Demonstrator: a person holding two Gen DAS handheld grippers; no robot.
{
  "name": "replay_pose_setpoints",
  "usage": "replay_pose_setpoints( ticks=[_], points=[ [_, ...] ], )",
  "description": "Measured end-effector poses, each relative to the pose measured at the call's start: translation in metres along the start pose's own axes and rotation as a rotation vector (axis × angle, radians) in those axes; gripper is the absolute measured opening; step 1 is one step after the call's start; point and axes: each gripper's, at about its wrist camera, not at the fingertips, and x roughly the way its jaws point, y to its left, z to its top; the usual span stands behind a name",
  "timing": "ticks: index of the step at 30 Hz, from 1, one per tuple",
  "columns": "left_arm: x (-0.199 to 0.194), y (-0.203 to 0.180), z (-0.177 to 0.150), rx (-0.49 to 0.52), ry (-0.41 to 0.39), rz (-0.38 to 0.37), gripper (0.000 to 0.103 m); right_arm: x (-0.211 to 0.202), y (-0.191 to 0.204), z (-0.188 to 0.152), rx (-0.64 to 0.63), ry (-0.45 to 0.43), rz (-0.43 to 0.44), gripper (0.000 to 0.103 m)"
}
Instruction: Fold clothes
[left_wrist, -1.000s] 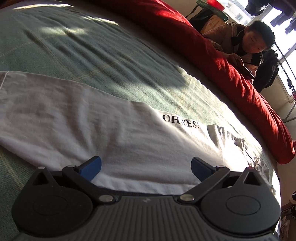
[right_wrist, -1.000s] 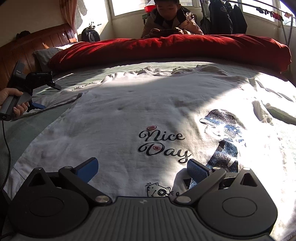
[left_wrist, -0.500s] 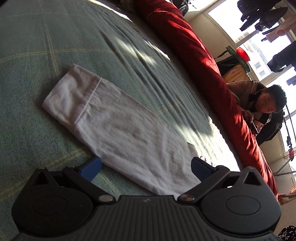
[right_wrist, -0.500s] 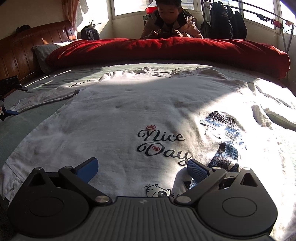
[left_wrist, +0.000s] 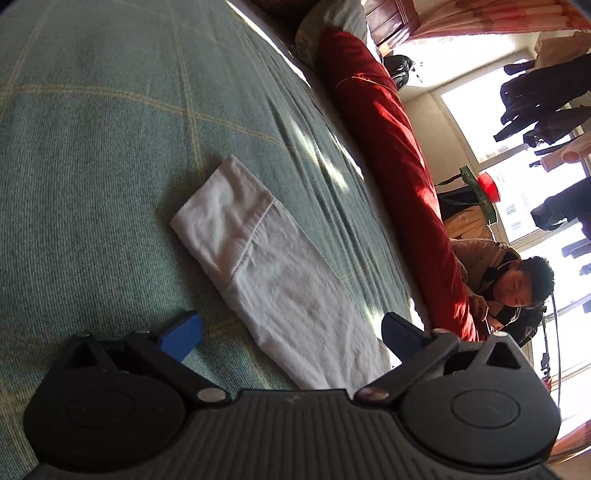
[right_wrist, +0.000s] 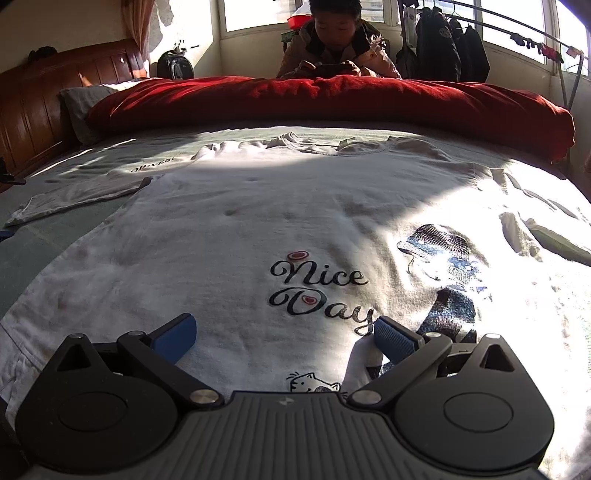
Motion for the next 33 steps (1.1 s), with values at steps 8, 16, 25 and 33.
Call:
replay_pose_setpoints(
  ticks=[8,16,25,33],
  points=[
    [0.018,-0.006,0.014,0.06,-0.079,0.031,0.101,0.005,0.005,0.003,0.0,0.003,-0.039,0.103],
    [0.02,-0.006,0.015,0.055,0.024,-0.101,0.1,0.012,0.013,0.007,0.006,0.017,-0.09,0.103],
    [0.034,-0.012,0.021,0.044,0.027,-0.09,0.085,0.013,0.015,0.006,0.01,0.005,-0.107,0.103],
    [0.043,-0.011,0.02,0.057,0.016,-0.096,0.068,0.014,0.016,0.004,0.009,-0.008,-0.112,0.103]
  ],
)
